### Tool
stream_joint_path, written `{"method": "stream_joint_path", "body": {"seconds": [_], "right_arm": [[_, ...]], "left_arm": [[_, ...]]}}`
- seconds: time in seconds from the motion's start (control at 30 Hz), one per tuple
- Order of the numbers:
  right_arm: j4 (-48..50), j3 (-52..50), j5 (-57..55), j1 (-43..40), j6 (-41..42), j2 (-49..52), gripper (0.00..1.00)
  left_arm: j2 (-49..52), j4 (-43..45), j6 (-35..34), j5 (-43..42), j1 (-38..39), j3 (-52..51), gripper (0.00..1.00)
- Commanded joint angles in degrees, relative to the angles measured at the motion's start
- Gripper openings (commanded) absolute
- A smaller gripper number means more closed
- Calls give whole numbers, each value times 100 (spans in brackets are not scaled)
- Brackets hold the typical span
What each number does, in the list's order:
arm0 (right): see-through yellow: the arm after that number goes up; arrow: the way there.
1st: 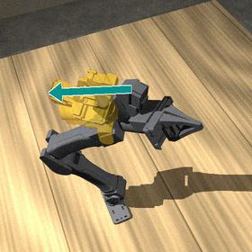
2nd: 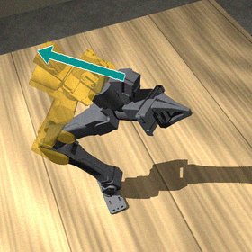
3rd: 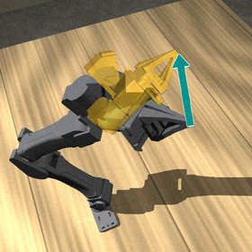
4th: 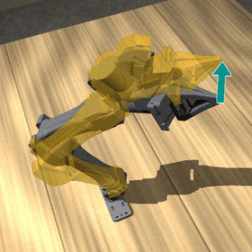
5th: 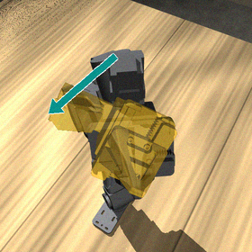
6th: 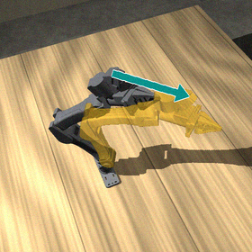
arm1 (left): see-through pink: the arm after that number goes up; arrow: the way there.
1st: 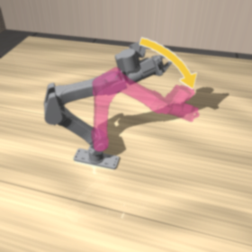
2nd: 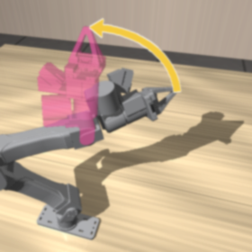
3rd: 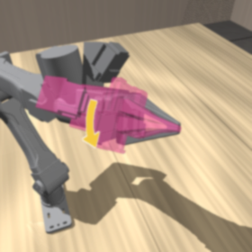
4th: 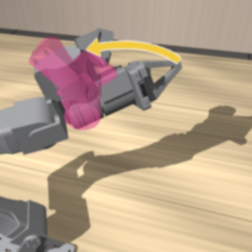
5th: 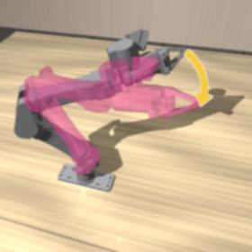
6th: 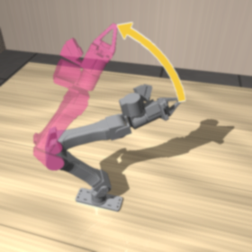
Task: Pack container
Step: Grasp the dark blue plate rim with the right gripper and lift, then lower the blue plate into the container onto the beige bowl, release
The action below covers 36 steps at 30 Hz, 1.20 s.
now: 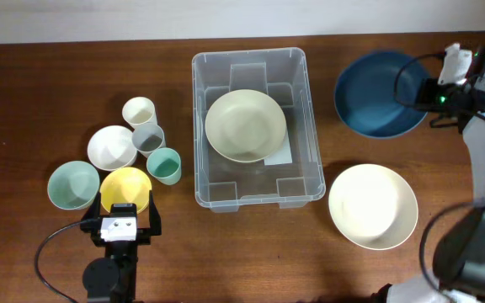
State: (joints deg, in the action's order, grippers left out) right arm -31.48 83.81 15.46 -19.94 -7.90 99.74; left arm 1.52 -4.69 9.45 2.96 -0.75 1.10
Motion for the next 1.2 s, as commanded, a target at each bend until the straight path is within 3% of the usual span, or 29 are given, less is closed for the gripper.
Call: {"method": "stream_joint_path", "body": {"seconds": [0.0, 0.3, 0.6, 1.17], "right_arm": [[-76, 131, 55, 529, 48, -608, 4], [-87, 155, 28, 2116, 46, -1274, 4], [17, 153, -614, 3519, 44, -640, 4], [841, 153, -844, 3906, 52, 933, 4]], "left_arm": [[-48, 11, 70, -63, 22, -52, 100], [-46, 11, 70, -61, 24, -52, 100], [-46, 11, 70, -61, 22, -52, 100], [-46, 11, 70, -63, 22, -52, 100]]}}
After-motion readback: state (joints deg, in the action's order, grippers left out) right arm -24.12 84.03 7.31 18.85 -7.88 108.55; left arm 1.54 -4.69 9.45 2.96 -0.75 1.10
